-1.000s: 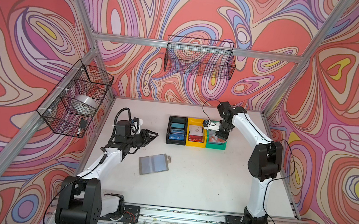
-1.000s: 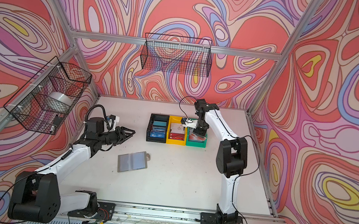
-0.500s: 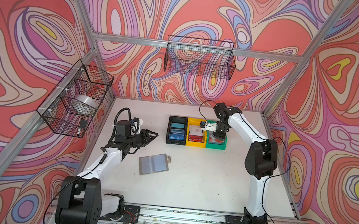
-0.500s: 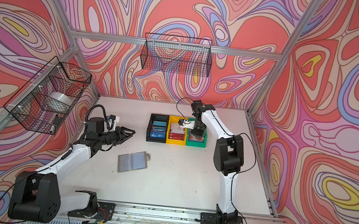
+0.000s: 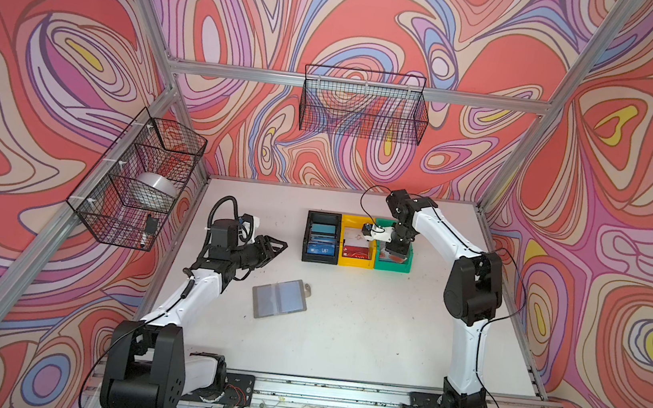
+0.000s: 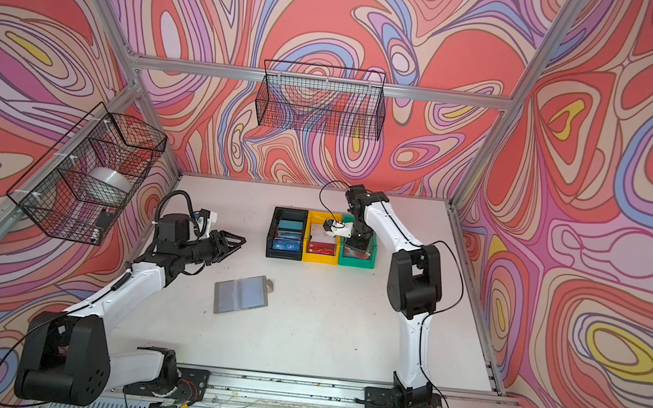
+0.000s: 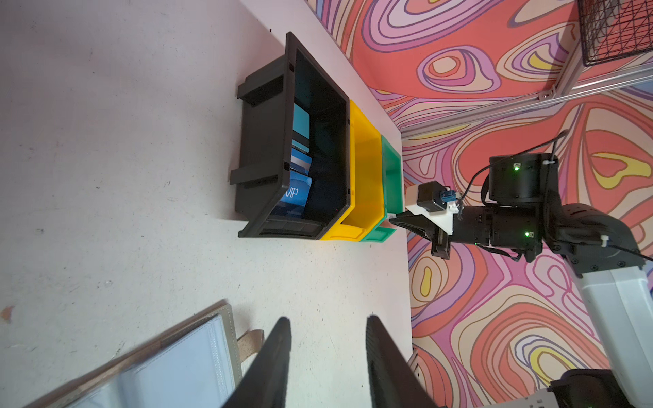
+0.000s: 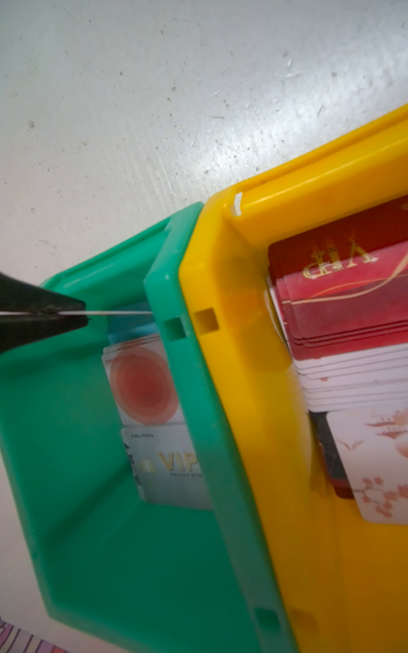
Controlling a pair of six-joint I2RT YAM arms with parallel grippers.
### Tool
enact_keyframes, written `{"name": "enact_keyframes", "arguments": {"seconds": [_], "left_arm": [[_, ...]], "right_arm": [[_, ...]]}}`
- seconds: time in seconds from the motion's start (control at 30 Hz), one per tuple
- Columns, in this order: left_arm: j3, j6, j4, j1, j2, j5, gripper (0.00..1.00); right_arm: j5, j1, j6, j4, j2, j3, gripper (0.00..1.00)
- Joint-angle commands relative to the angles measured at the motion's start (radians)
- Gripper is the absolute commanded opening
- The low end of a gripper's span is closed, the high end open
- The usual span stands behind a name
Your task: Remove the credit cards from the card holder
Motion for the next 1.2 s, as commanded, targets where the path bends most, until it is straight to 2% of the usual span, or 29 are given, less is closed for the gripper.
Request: {"name": "enact_keyframes", "arguments": {"seconds": [0.0, 0.5, 0.7, 1.03, 1.17], "left_arm": [[0.027, 0.015, -0.023, 0.005, 0.0, -0.008, 0.38], [0.028, 0.018, -0.028, 0.006, -0.003, -0.01, 0.39], [0.034, 0.02, -0.025, 0.005, 0.006, -0.005, 0.39], [0.031, 0.018, -0.025, 0.005, 0.008, -0.006, 0.39], [0.033, 0.017, -0.027, 0.005, 0.004, -0.008, 0.39]], "right_arm": [[0.002, 0.005, -0.012, -0.001, 0.002, -0.021, 0.0], [0.012, 0.006, -0.012, 0.006, 0.009, -0.033, 0.0], [0.032, 0.007, -0.008, 0.031, 0.005, -0.046, 0.07], [0.005, 0.009, -0.01, 0.031, 0.013, -0.037, 0.08], [0.005, 0.009, -0.01, 0.038, 0.01, -0.04, 0.15]]}}
